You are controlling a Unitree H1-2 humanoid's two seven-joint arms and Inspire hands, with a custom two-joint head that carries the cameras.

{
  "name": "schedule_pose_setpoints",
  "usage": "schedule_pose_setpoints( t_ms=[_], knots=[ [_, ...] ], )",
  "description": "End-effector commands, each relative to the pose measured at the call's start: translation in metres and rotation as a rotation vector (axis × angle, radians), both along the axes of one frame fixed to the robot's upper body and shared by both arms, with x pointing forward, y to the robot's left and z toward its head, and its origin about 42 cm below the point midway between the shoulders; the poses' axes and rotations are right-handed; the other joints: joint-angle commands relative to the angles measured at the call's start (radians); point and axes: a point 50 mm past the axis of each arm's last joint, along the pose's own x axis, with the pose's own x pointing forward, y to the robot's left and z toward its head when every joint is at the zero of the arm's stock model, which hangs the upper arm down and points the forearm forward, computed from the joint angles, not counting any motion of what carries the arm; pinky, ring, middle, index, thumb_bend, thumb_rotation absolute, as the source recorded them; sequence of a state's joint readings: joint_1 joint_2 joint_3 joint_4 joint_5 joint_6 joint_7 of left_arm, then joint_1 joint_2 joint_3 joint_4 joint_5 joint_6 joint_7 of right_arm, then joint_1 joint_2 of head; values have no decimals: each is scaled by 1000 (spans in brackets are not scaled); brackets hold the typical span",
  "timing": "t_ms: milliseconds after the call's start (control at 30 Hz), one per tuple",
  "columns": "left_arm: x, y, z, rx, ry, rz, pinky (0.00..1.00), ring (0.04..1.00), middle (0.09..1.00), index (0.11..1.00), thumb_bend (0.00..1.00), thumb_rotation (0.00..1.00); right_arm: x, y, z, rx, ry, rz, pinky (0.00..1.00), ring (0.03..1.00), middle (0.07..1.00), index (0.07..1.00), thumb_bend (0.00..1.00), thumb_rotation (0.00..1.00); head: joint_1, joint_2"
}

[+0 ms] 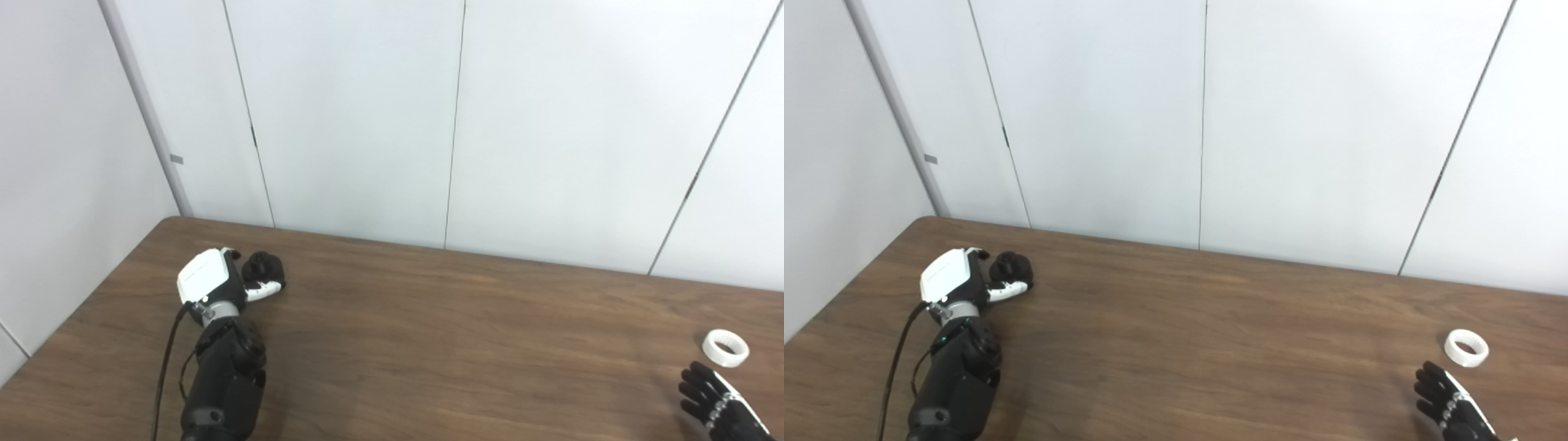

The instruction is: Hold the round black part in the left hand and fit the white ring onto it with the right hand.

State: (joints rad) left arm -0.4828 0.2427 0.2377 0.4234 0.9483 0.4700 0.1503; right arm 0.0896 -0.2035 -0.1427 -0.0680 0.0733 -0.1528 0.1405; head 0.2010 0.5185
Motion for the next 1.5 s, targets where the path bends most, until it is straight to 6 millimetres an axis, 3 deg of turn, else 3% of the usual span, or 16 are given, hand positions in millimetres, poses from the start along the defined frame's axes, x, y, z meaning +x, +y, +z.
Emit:
schedule_pose_setpoints(
  t_ms=[0,500,1467],
  knots=[
    [11,7,30,67,-66,14,975,965,912,779,853,396,-28,9,-37,60,128,-28,850,864,871,865,803,948,0,1],
    [9,9,31,13,-80,0,949,954,879,719,846,333,-29,11,-34,46,130,-34,847,867,873,865,804,958,-9,8],
    [11,11,30,-72,-110,-31,910,939,876,726,836,308,-30,11,-31,47,123,-29,856,867,871,869,783,966,-13,19]
  ],
)
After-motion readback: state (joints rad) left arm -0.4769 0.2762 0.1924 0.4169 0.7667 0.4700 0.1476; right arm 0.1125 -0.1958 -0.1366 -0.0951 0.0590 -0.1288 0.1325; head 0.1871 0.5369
